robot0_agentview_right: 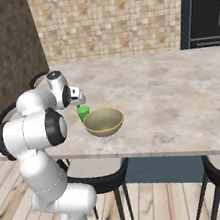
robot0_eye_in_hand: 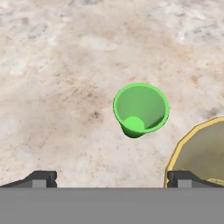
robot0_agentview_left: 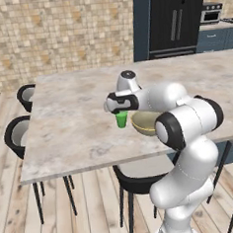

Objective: Place the cup inside the bowl on the dining table and move the bowl to any counter.

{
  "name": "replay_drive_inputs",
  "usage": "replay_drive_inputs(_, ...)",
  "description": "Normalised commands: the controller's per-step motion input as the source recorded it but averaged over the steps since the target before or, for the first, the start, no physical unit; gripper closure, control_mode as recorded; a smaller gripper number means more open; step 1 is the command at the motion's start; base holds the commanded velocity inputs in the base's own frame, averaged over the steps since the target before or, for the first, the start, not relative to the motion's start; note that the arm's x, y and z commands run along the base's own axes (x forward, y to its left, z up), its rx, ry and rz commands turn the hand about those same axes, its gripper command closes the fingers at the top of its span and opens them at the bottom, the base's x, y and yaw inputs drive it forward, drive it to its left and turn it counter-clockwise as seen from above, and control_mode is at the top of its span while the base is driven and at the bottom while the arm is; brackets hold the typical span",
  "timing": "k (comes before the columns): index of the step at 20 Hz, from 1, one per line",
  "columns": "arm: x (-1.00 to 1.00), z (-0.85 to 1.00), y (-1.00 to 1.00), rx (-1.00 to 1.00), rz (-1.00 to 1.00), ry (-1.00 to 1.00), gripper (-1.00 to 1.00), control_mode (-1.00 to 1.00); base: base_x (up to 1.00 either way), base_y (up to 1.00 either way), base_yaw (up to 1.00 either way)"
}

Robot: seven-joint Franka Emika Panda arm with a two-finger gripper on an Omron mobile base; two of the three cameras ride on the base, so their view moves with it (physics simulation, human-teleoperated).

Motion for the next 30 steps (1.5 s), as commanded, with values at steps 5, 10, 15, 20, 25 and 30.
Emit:
replay_drive_inputs(5,0.05,0.00,0.00,0.00,0.01,0.04,-1.00,-1.00,0.00,0.00,0.00)
replay_drive_inputs(10,0.06,-0.05,0.00,0.00,0.01,0.02,-1.00,-1.00,0.00,0.00,0.00)
replay_drive_inputs(15,0.06,-0.14,0.00,0.00,0.00,0.03,-1.00,-1.00,0.00,0.00,0.00)
replay_drive_inputs(20,0.06,-0.18,0.00,0.00,0.00,0.00,-1.00,-1.00,0.00,0.00,0.00)
replay_drive_inputs(25,0.15,-0.10,0.00,0.00,0.00,0.00,-1.00,-1.00,0.00,0.00,0.00)
replay_drive_inputs(30,0.26,-0.09,0.00,0.00,0.00,0.00,-1.00,-1.00,0.00,0.00,0.00)
